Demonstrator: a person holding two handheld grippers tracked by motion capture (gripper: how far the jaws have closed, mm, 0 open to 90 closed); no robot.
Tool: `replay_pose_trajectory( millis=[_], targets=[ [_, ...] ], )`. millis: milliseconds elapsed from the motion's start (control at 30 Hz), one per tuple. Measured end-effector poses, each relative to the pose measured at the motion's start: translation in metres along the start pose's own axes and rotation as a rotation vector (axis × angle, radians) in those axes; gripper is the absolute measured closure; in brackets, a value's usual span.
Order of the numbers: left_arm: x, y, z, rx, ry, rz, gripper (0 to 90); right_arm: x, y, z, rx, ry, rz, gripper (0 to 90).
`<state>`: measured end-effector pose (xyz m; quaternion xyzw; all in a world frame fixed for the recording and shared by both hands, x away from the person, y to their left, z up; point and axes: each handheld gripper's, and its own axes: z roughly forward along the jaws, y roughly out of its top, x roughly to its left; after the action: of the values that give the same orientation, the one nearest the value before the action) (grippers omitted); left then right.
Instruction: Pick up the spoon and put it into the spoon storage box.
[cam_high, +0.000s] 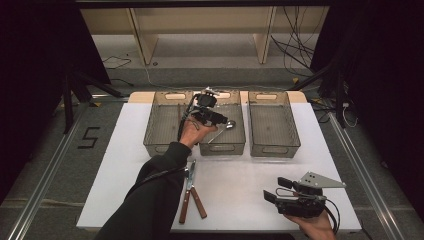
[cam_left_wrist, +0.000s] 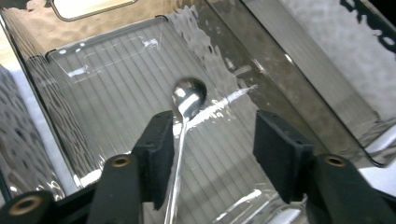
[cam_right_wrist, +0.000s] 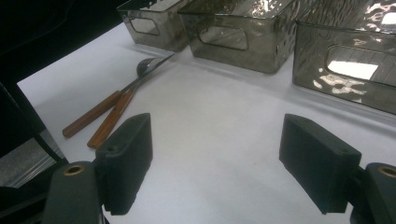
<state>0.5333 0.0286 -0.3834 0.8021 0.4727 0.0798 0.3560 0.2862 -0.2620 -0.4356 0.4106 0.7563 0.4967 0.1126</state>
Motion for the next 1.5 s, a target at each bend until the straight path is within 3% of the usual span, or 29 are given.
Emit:
replay_pose_trajectory(
  millis=[267, 533, 1067, 1500],
  targets=[
    [-0.001, -0.007, -0.018, -0.006, -0.007, -0.004, 30.6, 0.000, 0.000, 0.000, 0.001, -0.003, 0.001, 26.4],
    [0.000, -0.021, -0.038, -0.019, -0.011, 0.007, 24.2, 0.000, 0.000, 0.000, 0.000, -0.007, 0.002, 26.4],
    [-0.002, -0.051, -0.065, -0.051, -0.005, 0.022, 20.6, 0.000, 0.000, 0.000, 0.000, -0.009, 0.001, 26.4],
    [-0.005, -0.088, -0.085, -0.072, -0.021, 0.035, 20.0, 0.000, 0.000, 0.001, 0.002, -0.007, 0.004, 26.4]
  ],
)
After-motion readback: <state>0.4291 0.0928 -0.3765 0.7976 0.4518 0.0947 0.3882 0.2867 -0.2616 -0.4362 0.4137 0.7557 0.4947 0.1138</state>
